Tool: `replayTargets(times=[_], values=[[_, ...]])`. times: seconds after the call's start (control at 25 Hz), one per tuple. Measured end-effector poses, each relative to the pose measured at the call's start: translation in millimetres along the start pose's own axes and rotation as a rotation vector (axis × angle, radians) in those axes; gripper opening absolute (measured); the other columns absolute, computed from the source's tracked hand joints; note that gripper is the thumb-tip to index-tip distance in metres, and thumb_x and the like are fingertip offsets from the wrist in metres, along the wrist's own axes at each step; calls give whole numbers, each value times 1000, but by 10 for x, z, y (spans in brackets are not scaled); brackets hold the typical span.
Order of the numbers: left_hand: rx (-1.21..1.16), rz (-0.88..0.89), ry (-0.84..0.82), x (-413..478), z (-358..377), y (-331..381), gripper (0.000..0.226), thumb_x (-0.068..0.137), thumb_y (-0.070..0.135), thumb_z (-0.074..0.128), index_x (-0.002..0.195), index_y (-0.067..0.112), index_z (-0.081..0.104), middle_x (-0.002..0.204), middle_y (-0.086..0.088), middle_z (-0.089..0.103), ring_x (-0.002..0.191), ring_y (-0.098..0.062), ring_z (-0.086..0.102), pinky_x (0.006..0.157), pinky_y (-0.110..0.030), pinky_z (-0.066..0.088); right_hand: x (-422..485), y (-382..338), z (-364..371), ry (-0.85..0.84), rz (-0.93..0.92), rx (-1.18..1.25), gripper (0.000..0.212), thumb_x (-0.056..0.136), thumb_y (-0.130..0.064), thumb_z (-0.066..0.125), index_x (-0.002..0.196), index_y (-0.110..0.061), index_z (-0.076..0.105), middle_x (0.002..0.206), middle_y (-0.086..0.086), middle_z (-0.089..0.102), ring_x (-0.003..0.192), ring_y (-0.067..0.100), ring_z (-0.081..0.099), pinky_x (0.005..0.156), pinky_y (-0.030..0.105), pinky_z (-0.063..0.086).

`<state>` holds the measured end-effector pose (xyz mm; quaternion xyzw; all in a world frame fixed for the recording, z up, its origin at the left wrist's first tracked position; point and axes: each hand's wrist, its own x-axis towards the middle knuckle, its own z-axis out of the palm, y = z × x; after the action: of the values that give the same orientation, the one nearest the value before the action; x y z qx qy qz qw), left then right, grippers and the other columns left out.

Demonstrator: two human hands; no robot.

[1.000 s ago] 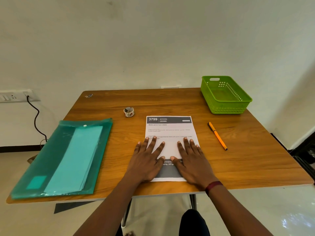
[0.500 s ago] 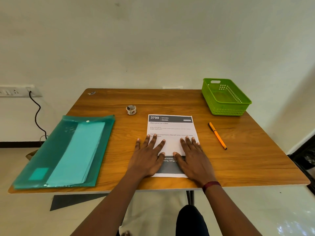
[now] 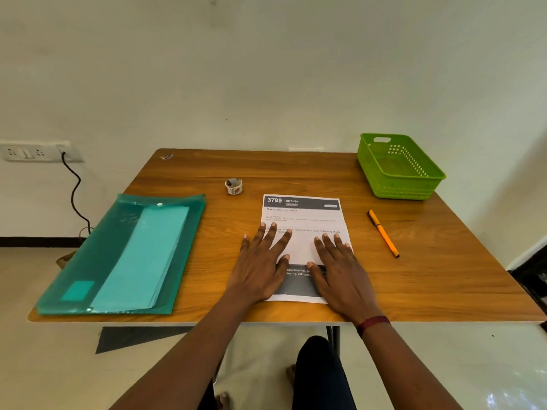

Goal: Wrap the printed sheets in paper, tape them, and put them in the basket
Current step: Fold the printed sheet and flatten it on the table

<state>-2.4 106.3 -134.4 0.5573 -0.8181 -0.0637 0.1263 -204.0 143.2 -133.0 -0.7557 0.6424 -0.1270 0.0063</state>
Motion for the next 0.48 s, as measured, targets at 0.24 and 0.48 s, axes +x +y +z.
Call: replayTargets(times=[0.24,0.48], values=[[-90,3,62,49,-168,-94,59,103,46,28,154,36,0,164,2,1,151,-19,-10,122,-51,4,272,-315,-142,37,-61,77,78,91,-63,7,155,-19,13,163,3,11,151,19,5,120,34,5],[-13,-91,93,32,-478,-682,59,104,42,25,156,28,-1,164,1,0,151,-19,-8,123,-48,3,777,-908,-150,30,-277,110,62,102,-50,33,154,-18,23,161,4,20,150,18,14,121,38,22]])
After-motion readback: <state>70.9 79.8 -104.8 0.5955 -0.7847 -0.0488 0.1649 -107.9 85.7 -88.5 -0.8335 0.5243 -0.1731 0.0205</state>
